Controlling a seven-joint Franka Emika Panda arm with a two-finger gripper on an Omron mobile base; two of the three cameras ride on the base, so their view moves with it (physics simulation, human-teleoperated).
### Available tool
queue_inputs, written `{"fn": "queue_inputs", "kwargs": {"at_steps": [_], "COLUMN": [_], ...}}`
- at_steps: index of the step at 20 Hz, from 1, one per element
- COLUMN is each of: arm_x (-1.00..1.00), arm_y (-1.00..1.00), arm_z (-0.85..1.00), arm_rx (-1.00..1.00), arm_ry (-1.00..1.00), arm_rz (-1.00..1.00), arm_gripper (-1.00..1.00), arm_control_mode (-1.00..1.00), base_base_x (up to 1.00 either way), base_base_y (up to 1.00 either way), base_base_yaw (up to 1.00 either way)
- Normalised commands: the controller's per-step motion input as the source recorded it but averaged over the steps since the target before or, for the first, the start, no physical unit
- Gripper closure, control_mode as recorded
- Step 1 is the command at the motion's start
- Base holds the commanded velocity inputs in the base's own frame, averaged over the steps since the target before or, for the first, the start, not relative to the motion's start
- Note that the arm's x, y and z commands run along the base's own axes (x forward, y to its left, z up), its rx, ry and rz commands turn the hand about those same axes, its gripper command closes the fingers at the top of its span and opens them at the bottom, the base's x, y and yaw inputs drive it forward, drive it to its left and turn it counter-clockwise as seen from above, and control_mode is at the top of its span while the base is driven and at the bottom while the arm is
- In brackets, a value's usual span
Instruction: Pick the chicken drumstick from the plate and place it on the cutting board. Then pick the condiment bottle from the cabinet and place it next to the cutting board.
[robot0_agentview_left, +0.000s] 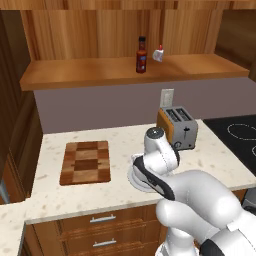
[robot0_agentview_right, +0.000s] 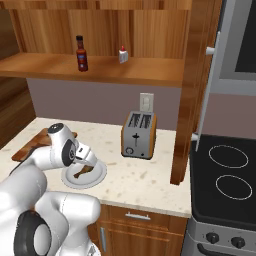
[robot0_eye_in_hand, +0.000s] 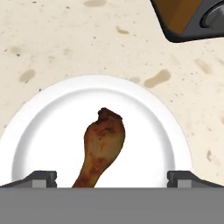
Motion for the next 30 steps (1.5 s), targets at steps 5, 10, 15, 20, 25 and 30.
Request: {"fn": "queue_inputs", "kwargs": {"at_steps": [5,10,15,20,25,30], "arm_x": [-0.02,-0.02,-0.02,0.00,0.00,0.00], "arm_y": [-0.07,-0.09,-0.10,-0.08,-0.05,-0.03], "arm_z": [-0.31,-0.29,-0.27,-0.27,-0.28,-0.28], "arm_rx": [0.00,0.00,0.00,0.00,0.00,0.00], "arm_ry": [-0.04,-0.02,-0.02,-0.02,-0.04,-0.05], "arm_rz": [0.00,0.00,0.00,0.00,0.00,0.00], "arm_gripper": [-1.00,-1.00,-1.00,-1.00,-1.00,-1.00], "arm_control_mode": [-1.00,-1.00,-1.00,-1.00,-1.00,-1.00], "base_base_x": [0.00,0.00,0.00,0.00,0.00,0.00], "base_base_y": [0.00,0.00,0.00,0.00,0.00,0.00], "base_base_yaw": [0.00,0.00,0.00,0.00,0.00,0.00]}}
